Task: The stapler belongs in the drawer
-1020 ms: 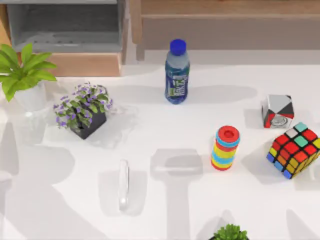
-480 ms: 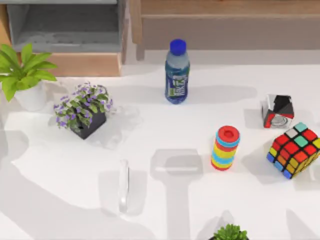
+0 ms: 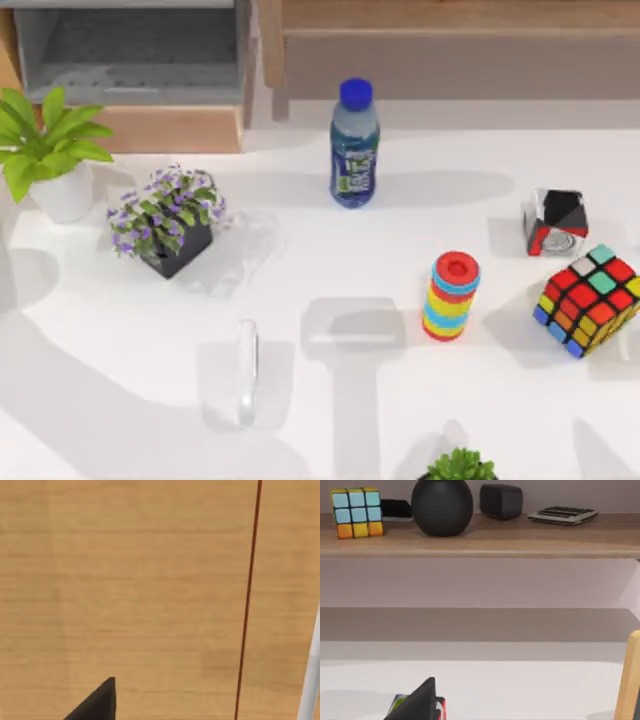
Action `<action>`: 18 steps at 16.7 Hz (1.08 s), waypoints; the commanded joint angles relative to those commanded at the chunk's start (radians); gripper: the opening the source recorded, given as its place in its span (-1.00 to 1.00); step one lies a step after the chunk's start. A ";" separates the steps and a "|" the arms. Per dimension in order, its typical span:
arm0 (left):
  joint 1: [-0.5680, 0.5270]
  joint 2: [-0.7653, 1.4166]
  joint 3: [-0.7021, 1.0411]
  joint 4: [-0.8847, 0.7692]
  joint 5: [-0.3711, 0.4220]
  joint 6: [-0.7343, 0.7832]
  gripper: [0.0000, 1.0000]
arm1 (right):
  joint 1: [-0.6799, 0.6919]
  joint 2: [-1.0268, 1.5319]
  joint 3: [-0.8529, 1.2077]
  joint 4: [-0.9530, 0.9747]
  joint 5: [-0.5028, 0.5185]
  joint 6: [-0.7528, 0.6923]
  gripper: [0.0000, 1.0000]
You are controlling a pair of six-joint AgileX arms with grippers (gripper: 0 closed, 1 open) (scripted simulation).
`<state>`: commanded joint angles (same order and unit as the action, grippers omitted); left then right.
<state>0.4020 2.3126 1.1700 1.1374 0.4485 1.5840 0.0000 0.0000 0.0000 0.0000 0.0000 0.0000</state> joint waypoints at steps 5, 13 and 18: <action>-0.009 0.022 0.045 -0.023 -0.008 0.000 1.00 | 0.000 0.000 0.000 0.000 0.000 0.000 1.00; -0.009 0.022 0.045 -0.023 -0.008 0.000 -0.06 | 0.000 0.000 0.000 0.000 0.000 0.000 1.00; -0.009 0.022 0.045 -0.023 -0.008 0.000 -0.81 | 0.000 0.000 0.000 0.000 0.000 0.000 1.00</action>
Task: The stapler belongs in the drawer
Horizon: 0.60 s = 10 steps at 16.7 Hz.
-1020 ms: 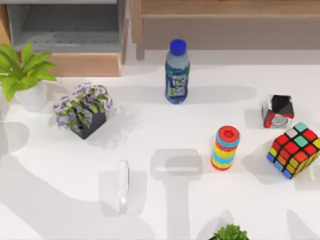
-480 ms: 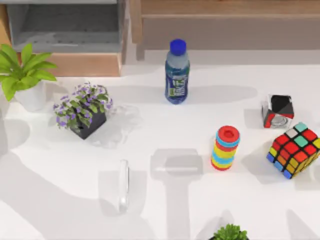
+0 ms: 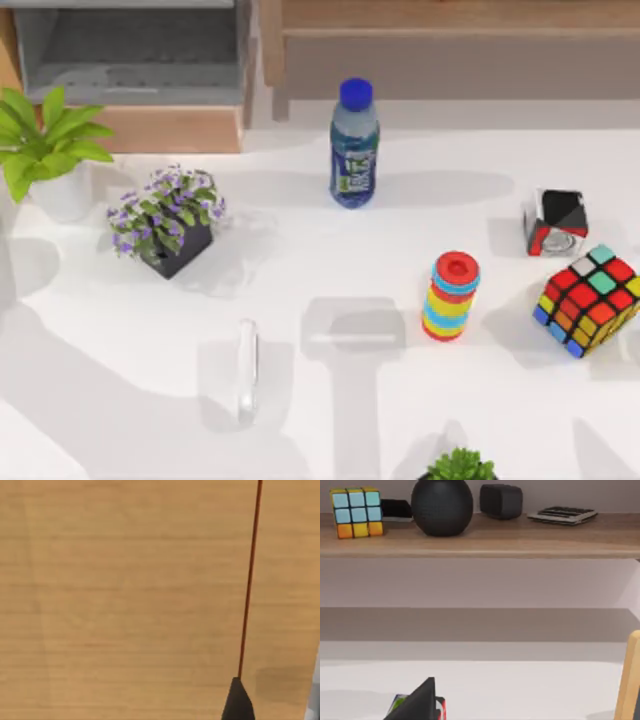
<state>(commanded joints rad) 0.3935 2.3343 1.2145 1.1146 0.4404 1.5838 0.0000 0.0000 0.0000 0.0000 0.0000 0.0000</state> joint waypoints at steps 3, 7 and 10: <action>0.000 0.000 0.000 0.000 0.000 0.000 -1.00 | 0.000 0.000 0.000 0.000 0.000 0.000 1.00; 0.000 0.000 0.000 0.000 0.000 0.000 -1.00 | 0.000 0.000 0.000 0.000 0.000 0.000 1.00; 0.004 0.009 -0.001 -0.009 0.000 -0.005 -1.00 | 0.000 0.000 0.000 0.000 0.000 0.000 1.00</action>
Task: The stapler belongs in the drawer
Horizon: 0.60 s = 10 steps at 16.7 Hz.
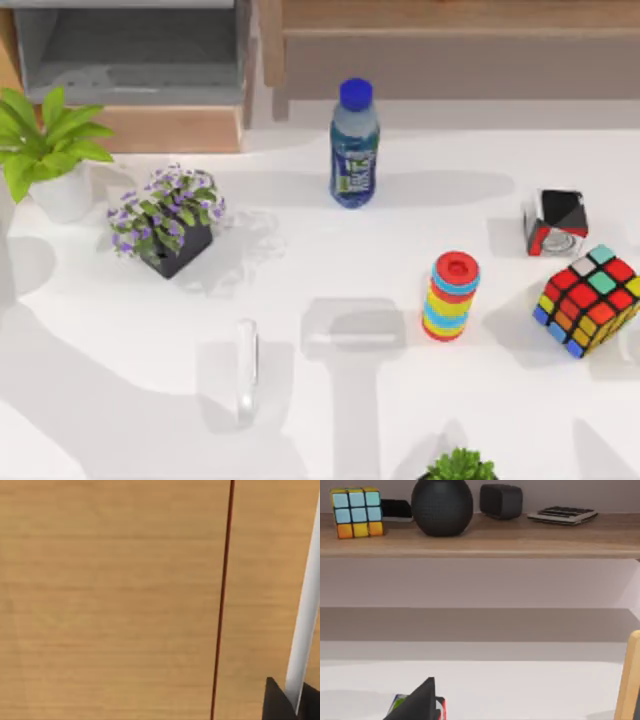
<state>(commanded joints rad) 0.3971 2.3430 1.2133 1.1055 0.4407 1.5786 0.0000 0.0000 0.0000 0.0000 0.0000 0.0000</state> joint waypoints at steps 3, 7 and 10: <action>0.012 -0.028 -0.040 0.031 0.019 0.000 -1.00 | 0.000 0.000 0.000 0.000 0.000 0.000 1.00; 0.047 -0.080 -0.199 0.092 0.040 0.001 -1.00 | 0.000 0.000 0.000 0.000 0.000 0.000 1.00; 0.069 -0.123 -0.274 0.144 0.065 0.003 -1.00 | 0.000 0.000 0.000 0.000 0.000 0.000 1.00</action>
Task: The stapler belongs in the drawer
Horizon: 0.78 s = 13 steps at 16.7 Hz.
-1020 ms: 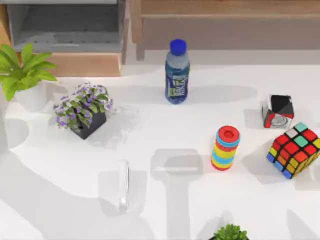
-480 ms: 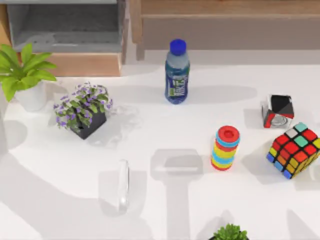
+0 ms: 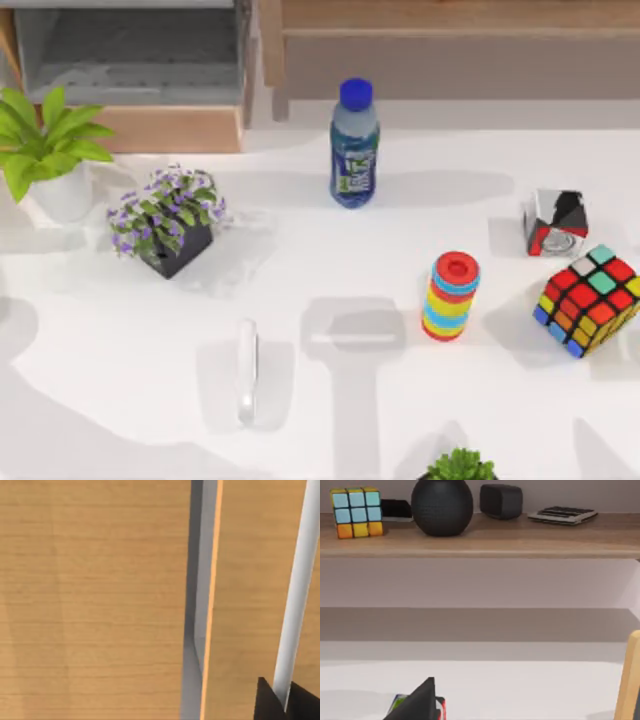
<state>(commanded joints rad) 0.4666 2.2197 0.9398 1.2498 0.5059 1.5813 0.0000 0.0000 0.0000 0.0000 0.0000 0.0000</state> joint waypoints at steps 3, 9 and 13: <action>0.001 -0.004 -0.004 0.004 0.004 0.001 -1.00 | 0.000 0.000 0.000 0.000 0.000 0.000 1.00; 0.037 -0.048 -0.112 0.061 0.045 0.002 -1.00 | 0.000 0.000 0.000 0.000 0.000 0.000 1.00; 0.087 -0.100 -0.237 0.130 0.090 0.005 -1.00 | 0.000 0.000 0.000 0.000 0.000 0.000 1.00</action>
<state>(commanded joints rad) 0.5533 2.1195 0.7025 1.3795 0.5961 1.5866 0.0000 0.0000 0.0000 0.0000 0.0000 0.0000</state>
